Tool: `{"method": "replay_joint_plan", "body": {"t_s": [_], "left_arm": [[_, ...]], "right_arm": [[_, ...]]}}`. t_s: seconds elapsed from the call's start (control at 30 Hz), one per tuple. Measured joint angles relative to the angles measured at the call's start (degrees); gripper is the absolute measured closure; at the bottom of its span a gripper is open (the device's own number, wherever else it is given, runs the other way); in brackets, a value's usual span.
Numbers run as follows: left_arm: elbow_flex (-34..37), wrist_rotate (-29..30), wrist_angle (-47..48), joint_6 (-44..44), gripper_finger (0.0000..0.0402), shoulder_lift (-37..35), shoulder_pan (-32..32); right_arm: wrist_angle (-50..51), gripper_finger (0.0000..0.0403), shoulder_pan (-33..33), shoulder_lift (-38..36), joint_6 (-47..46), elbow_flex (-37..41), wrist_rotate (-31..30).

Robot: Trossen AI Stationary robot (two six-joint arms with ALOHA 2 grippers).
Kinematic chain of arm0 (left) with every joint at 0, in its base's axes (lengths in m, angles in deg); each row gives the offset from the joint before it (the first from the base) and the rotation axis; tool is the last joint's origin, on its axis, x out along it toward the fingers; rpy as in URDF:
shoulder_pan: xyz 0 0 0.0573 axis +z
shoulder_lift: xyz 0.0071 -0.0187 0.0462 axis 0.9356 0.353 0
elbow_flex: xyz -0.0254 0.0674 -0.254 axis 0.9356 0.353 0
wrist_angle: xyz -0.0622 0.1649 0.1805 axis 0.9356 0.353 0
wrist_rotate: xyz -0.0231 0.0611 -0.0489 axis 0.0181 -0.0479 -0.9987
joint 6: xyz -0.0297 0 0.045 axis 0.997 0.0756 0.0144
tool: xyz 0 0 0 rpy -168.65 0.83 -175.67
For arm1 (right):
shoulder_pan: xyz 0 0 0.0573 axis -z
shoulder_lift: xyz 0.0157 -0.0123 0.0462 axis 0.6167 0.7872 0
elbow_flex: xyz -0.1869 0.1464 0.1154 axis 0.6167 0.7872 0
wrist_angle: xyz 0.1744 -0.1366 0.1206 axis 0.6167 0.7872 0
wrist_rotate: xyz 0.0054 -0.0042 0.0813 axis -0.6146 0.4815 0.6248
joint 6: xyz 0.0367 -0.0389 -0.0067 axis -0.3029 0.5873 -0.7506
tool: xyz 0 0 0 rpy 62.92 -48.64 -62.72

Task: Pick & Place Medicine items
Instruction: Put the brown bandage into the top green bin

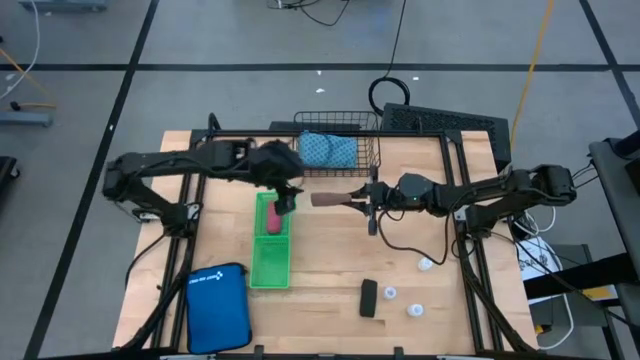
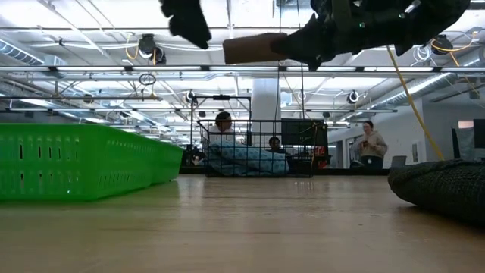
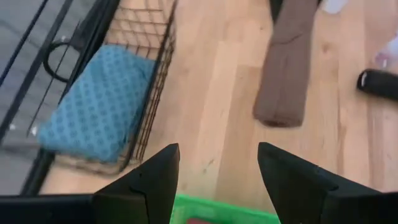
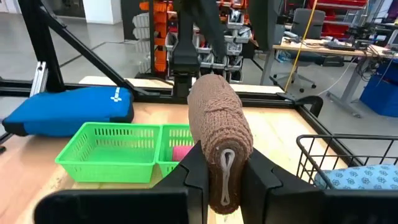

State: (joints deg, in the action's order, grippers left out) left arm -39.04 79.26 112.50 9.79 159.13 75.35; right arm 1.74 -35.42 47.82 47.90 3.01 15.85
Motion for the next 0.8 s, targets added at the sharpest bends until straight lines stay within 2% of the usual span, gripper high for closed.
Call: {"method": "replay_joint_plan", "body": {"t_s": [0.17, 0.43, 0.8], "left_arm": [[-6.7, -0.1, -0.2, -6.5, 0.0174, 7.4, -2.1], [-8.0, -0.1, -2.2, -9.1, 0.0174, 13.3, -3.2], [-8.0, -0.8, -6.1, -11.2, 0.0174, 12.8, -3.8]], "right_arm": [[0.6, 0.0366, 0.0, 0.0, -0.3, 0.0, 0.0], [2.1, 0.0366, -0.1, 0.2, -0.3, 0.1, 0.0], [2.4, 0.0366, 0.0, 0.0, -0.2, -0.1, -0.2]]}}
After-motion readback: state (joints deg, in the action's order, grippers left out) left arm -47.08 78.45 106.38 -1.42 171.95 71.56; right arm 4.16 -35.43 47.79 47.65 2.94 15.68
